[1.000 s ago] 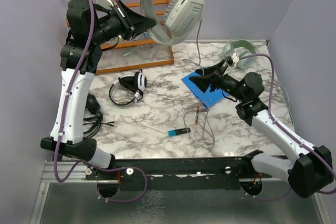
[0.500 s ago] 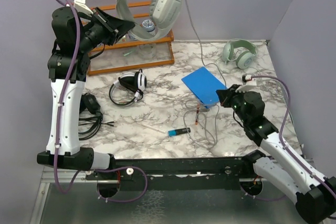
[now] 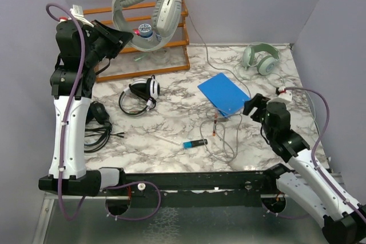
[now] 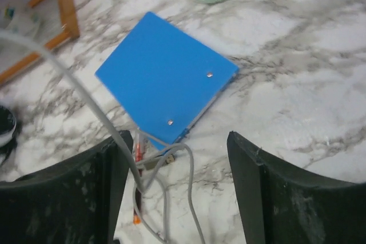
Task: Wrap the headphones
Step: Wrap the headphones cable around the headphones.
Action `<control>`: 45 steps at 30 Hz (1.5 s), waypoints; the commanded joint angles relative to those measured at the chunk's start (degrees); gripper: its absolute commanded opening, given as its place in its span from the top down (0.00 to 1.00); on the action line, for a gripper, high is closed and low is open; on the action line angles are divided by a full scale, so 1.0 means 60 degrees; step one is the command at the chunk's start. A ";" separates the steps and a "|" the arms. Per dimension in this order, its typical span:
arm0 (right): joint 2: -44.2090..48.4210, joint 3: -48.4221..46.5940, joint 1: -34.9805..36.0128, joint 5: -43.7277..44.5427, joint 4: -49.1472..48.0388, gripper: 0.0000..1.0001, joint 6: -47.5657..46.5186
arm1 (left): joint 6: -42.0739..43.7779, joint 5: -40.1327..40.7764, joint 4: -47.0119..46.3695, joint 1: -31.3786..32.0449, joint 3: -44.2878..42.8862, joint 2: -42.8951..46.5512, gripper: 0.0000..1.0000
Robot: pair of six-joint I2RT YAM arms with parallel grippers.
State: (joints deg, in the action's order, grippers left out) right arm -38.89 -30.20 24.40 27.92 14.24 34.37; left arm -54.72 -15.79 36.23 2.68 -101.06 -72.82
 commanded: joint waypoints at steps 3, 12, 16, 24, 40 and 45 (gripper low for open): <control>-0.0738 -0.1762 0.0020 -0.5398 -0.1813 0.08 -0.2870 | 0.0947 -0.1292 -0.0051 -0.0051 0.1143 0.0072 0.95; -0.2281 -0.1808 0.0032 -0.8468 -0.4928 0.00 -0.2922 | 0.1666 -0.2650 -0.0113 0.0892 0.2370 -0.0303 0.96; -0.2698 -0.1230 0.0020 -0.8744 -0.6099 0.00 -0.3152 | 0.1691 -0.3586 -0.0383 0.1552 0.2475 -0.0725 0.96; -0.3753 -0.0748 0.0020 -0.7696 -0.6665 0.00 -0.3719 | 0.1086 -0.5170 -0.1752 0.2610 0.2802 -0.0828 0.96; -0.2323 0.0381 0.0027 -0.4070 -0.7315 0.49 -0.3543 | 0.0822 -0.6285 -0.2830 0.3328 0.3337 -0.0455 0.96; -0.2072 0.0107 0.0020 -0.5306 -0.7398 0.58 -0.3915 | 0.1224 -0.6251 -0.2784 0.3778 0.3291 -0.0584 0.96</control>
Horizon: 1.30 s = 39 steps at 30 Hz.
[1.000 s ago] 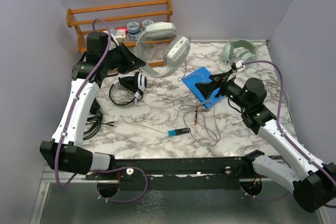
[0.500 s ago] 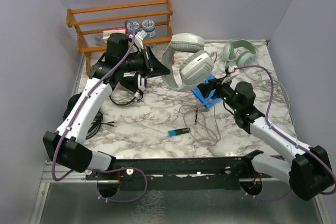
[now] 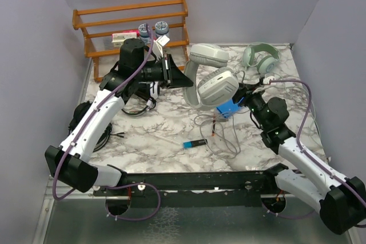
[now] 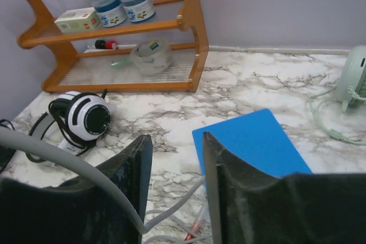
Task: Wrap the headphones
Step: Wrap the headphones cable around the headphones.
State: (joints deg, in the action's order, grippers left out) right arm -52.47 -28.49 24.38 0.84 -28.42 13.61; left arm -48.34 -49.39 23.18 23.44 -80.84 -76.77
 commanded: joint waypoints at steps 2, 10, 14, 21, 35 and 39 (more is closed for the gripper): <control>0.0474 -0.0273 0.0023 -0.0343 -0.0185 0.68 -0.0306 | 0.0501 -0.0566 -0.0291 0.0341 -0.0208 0.0013 0.96; 0.1229 -0.2180 0.0023 0.1013 0.1170 0.99 -0.0707 | 0.3401 0.4070 0.3182 0.0892 -0.1073 -0.0408 0.97; 0.1042 -0.3578 0.0024 -0.2084 0.1694 0.98 -0.2017 | 0.4100 0.6622 0.4055 0.1625 -0.1413 -0.0778 0.97; -0.0069 -0.5546 0.0041 -0.6031 0.3368 0.98 -0.2791 | 0.5192 0.9644 0.4786 0.3124 -0.2276 -0.1507 0.95; -0.0386 -0.6328 0.0045 -0.7267 0.4696 0.90 -0.3676 | 0.7969 1.1558 0.5231 0.4834 -0.3575 -0.2274 0.93; -0.0279 -0.6247 0.0039 -0.7150 0.4723 0.81 -0.3504 | 0.9494 1.1120 0.4405 0.5053 -0.2688 -0.1711 1.00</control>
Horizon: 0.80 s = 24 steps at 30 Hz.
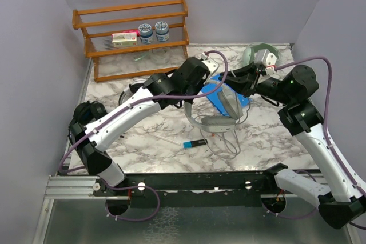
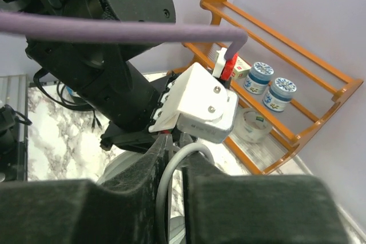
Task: Wrap the headphones
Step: Wrap the headphones cable around the headphones.
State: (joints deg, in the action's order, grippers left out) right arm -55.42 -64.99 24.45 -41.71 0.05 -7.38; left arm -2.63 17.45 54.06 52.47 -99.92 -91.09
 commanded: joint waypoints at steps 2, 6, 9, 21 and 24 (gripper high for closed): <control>0.0210 -0.0130 0.0029 -0.0119 -0.0024 0.79 0.0160 | 0.2278 0.0103 -0.1256 0.0298 0.0863 0.0913 1.00; 0.0355 -0.0001 0.0028 0.0408 0.0286 0.79 0.0478 | 0.3074 0.0056 -0.2393 0.0334 0.1486 0.1417 1.00; 0.0641 0.0216 0.0027 0.1092 0.0520 0.79 0.0734 | 0.3768 -0.0506 -0.3323 0.0337 0.2164 0.1915 1.00; 0.1276 -0.0240 0.0027 -0.0716 0.2347 0.84 0.1099 | 0.5276 -0.0599 -0.4533 0.0337 0.3345 0.2249 1.00; 0.1081 -0.0451 0.0031 -0.1538 0.2257 0.86 0.1542 | 0.5272 -0.1234 -0.4720 0.0351 0.3278 0.2115 1.00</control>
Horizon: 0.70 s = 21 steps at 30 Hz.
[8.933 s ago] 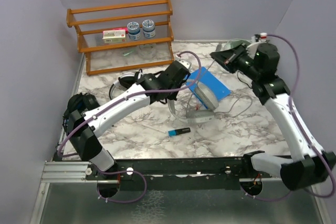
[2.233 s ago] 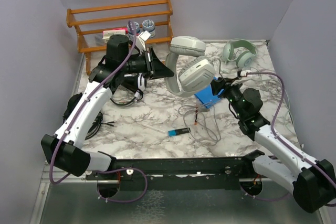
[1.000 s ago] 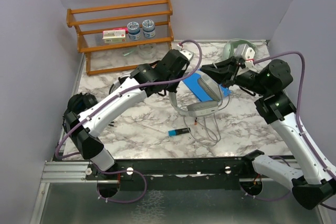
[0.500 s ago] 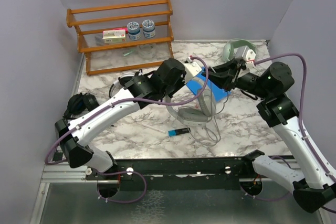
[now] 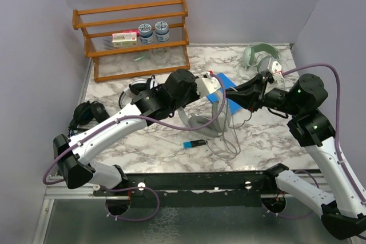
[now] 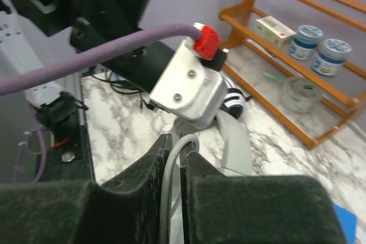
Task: Wrap the headphones
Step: Wrap the headphones cable around the headphones.
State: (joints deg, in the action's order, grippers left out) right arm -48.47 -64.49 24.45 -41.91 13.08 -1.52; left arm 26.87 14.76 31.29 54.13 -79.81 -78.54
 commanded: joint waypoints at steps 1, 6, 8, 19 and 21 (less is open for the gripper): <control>-0.0149 -0.0618 0.0028 -0.1556 0.0090 0.87 0.0611 | 0.0273 -0.0975 -0.1086 0.0075 -0.0076 0.0011 1.00; -0.0303 -0.0896 0.0028 -0.0960 0.0009 0.92 0.0679 | 0.0511 -0.2374 -0.1791 0.0090 0.0263 0.0298 1.00; -0.0487 -0.1045 0.0028 -0.0994 -0.0053 0.93 0.0793 | 0.0897 -0.2881 -0.2106 0.0161 0.0619 0.0586 1.00; -0.1559 -0.1524 0.0030 0.0243 0.0134 0.93 0.1210 | 0.2312 -0.3980 -0.3089 0.1058 0.1767 0.1211 1.00; -0.1777 -0.1770 0.0029 0.1182 0.0870 0.89 0.0911 | 0.2281 -0.3869 -0.3263 0.1071 0.2045 0.1549 1.00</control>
State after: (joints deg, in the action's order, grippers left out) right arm -56.40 -72.25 25.17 -50.13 14.55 6.42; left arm 34.30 -0.64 18.46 56.73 -70.11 -75.24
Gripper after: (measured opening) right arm 0.087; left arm 0.152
